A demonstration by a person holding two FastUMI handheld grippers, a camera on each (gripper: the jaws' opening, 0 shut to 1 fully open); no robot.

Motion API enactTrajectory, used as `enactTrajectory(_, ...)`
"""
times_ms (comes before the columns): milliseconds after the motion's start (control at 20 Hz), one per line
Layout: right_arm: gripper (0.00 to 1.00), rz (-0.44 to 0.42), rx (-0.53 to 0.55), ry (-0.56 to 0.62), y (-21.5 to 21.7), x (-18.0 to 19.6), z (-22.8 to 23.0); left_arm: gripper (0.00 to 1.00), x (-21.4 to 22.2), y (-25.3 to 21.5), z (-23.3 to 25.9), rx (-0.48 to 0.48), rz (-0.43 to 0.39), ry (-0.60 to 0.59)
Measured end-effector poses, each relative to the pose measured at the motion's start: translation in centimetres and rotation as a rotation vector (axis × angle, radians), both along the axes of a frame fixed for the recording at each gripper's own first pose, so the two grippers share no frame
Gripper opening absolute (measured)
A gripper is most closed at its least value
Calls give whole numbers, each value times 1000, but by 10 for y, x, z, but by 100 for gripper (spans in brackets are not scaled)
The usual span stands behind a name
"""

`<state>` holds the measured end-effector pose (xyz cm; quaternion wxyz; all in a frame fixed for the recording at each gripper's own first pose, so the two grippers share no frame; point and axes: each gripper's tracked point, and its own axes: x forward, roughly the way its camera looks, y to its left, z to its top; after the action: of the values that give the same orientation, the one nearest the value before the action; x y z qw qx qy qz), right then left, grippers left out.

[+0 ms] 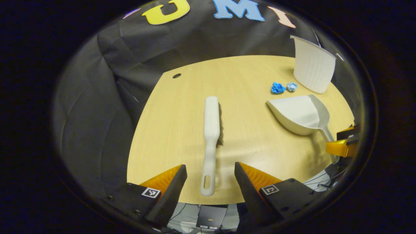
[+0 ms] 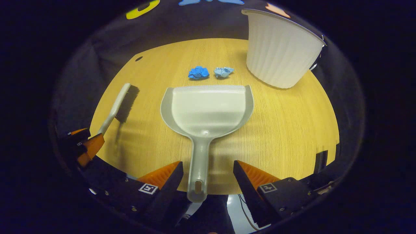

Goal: Pick up the small broom and dustpan from the desktop, sweep the trash into the dustpan with the broom, and then empty the trash into the garbage bin.

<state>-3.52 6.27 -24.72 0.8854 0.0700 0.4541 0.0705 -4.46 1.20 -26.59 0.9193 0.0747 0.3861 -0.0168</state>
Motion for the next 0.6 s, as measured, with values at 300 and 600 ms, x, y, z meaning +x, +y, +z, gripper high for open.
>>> enactTrajectory(300,97,28,-25,56,8,7,-14,100,11,2,-23,46,-6,55)
enactTrajectory(600,97,4,-12,103,8,9,-21,84,24,9,-47,57,0,126)
